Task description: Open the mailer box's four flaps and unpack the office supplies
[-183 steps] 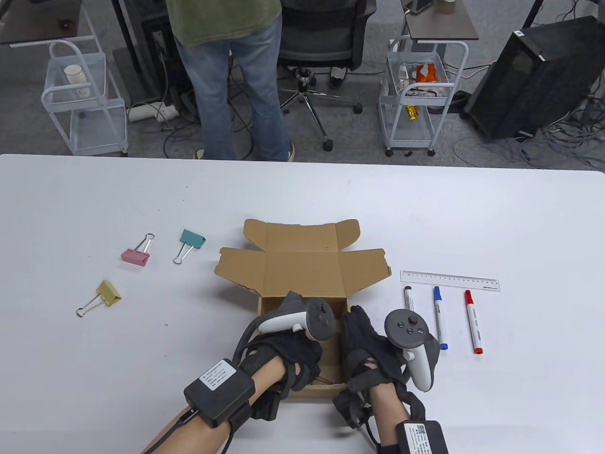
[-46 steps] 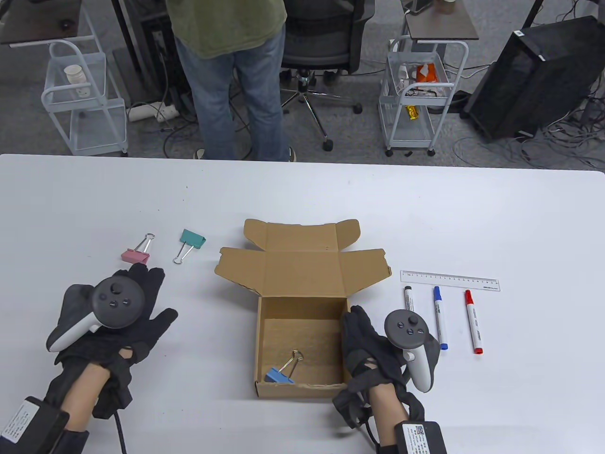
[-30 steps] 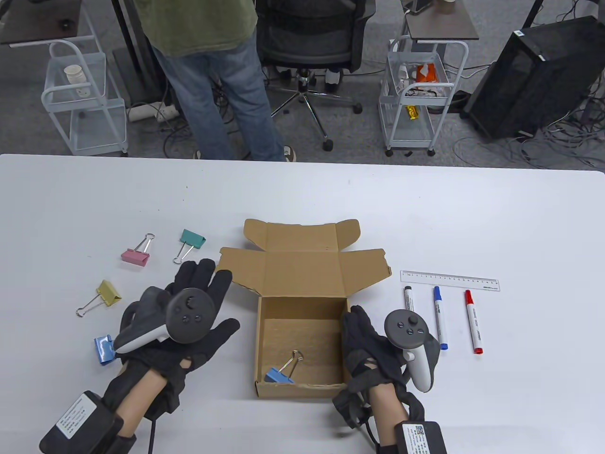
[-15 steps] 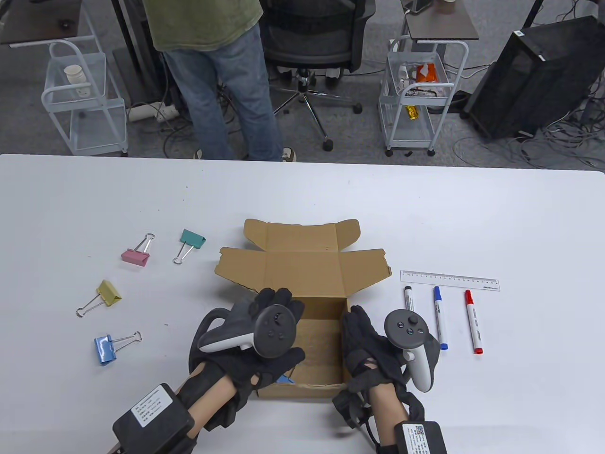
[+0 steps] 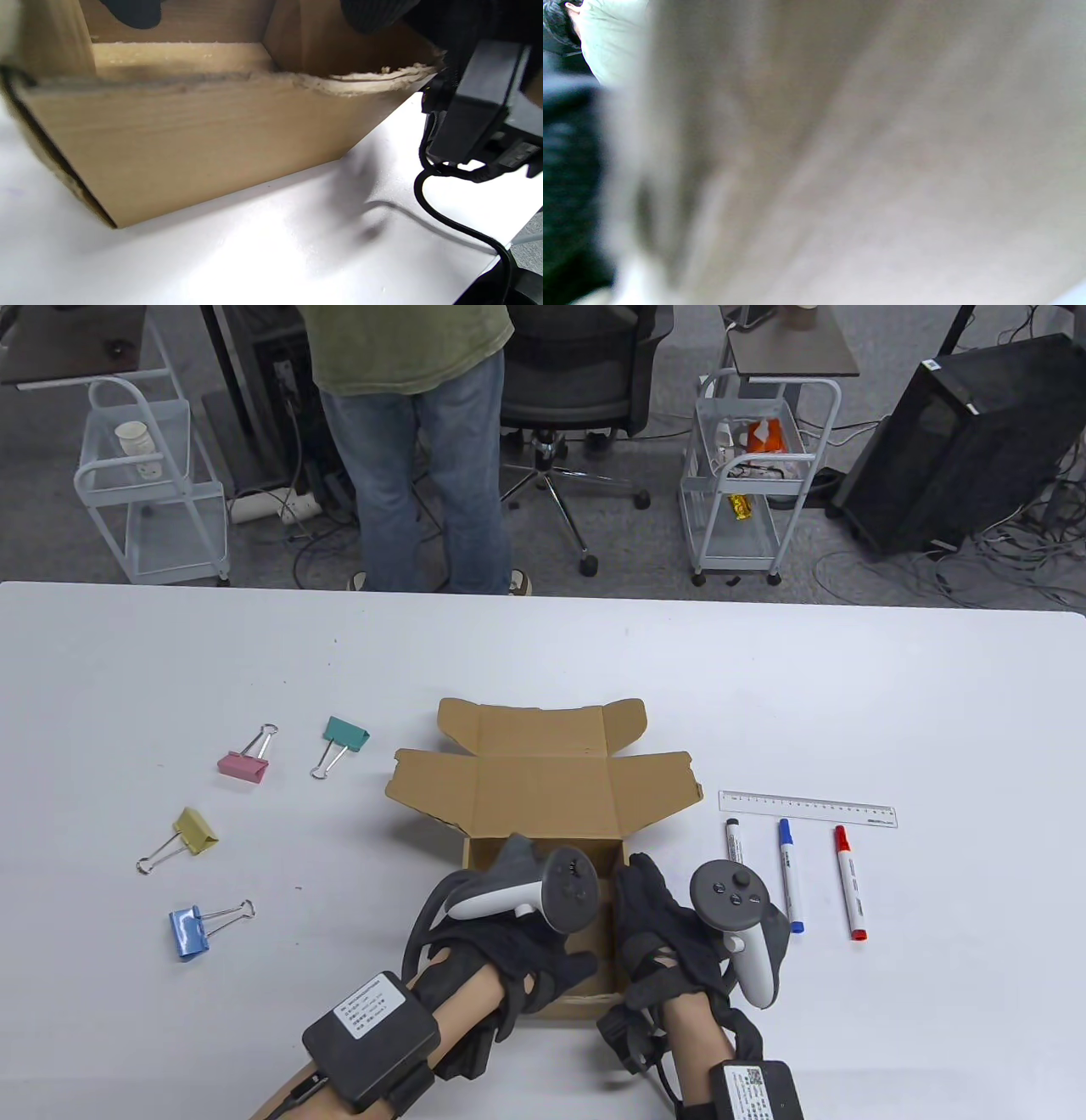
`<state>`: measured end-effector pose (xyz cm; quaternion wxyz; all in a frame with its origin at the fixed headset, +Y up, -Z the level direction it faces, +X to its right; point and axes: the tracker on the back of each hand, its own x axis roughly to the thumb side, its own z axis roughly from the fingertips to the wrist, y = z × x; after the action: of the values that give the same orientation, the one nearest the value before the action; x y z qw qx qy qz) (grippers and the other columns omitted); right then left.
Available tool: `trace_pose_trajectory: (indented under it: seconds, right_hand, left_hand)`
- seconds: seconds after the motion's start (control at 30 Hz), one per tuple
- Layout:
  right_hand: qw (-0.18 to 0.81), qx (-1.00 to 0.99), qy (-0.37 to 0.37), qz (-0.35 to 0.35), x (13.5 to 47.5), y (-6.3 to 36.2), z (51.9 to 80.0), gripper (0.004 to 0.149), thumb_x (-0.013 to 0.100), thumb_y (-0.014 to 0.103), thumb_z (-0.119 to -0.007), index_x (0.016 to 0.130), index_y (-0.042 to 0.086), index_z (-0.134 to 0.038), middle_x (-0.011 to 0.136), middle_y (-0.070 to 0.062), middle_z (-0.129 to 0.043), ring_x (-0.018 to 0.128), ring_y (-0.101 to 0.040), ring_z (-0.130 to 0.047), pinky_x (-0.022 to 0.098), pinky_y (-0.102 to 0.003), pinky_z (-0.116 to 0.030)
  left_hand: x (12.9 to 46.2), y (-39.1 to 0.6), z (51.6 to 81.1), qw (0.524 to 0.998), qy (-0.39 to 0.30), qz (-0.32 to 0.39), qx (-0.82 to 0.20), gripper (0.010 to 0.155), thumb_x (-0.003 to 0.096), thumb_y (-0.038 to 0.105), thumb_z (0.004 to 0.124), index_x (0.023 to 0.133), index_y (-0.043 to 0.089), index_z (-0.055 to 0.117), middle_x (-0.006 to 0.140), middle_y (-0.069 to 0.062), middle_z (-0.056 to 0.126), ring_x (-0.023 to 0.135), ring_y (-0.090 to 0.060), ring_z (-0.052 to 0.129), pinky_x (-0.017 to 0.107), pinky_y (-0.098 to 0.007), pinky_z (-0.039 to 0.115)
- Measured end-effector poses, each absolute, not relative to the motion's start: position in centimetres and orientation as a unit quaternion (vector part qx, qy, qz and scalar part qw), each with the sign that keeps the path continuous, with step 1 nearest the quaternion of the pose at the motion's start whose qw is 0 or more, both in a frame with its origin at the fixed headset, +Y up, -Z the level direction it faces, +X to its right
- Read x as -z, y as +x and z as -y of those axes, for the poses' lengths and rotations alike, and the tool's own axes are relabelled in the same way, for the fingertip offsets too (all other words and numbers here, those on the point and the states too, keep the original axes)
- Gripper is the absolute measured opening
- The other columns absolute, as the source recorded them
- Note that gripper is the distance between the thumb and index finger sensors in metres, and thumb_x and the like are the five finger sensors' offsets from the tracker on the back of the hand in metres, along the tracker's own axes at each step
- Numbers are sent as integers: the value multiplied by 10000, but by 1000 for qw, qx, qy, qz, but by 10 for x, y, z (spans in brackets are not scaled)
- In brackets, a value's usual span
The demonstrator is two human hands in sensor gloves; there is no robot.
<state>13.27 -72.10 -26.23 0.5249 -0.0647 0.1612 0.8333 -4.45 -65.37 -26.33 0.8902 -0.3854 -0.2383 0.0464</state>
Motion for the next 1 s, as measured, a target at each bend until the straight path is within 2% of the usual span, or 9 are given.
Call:
trace_pose_trajectory:
  seconds: [0.23, 0.57, 0.67, 0.93, 1.0]
  right_hand:
    - [525, -833, -62, -163, 263, 133, 721, 689, 651, 434, -396, 1153, -29, -309, 1175, -392, -460, 942, -667, -629, 675, -734, -581]
    - [528, -831, -62, -164, 263, 133, 721, 688, 652, 433, -394, 1154, -29, -306, 1175, -394, -458, 942, -668, -629, 674, -735, -580]
    - [526, -832, -61, -164, 263, 133, 721, 688, 652, 431, -394, 1154, -31, -305, 1175, -394, -458, 942, -669, -629, 674, -735, -581]
    - [526, -832, -62, -164, 263, 133, 721, 687, 652, 430, -393, 1153, -31, -305, 1176, -391, -458, 942, -668, -630, 674, -735, -581]
    - [525, -833, -62, -163, 263, 132, 720, 686, 651, 430, -392, 1153, -31, -306, 1176, -389, -459, 941, -670, -629, 675, -735, -581]
  left_hand:
    - [273, -49, 671, 877, -434, 199, -57, 877, 600, 532, 596, 1131, -54, 217, 1176, -416, 200, 1002, -788, 404, 716, -670, 625]
    - [280, -41, 696, 844, -511, 146, -71, 893, 601, 524, 601, 1115, -114, 244, 1124, -504, 251, 977, -796, 492, 665, -691, 673]
    - [279, -38, 698, 847, -511, 139, -50, 886, 600, 522, 609, 1123, -102, 260, 1131, -497, 265, 983, -785, 501, 670, -691, 669]
    - [280, -42, 701, 835, -530, 136, -57, 769, 595, 516, 597, 1132, -24, 494, 1109, -450, 429, 952, -647, 717, 662, -619, 724]
    - [281, -44, 701, 834, -531, 136, -63, 744, 592, 507, 598, 1126, -7, 536, 1098, -453, 469, 939, -657, 731, 654, -619, 732]
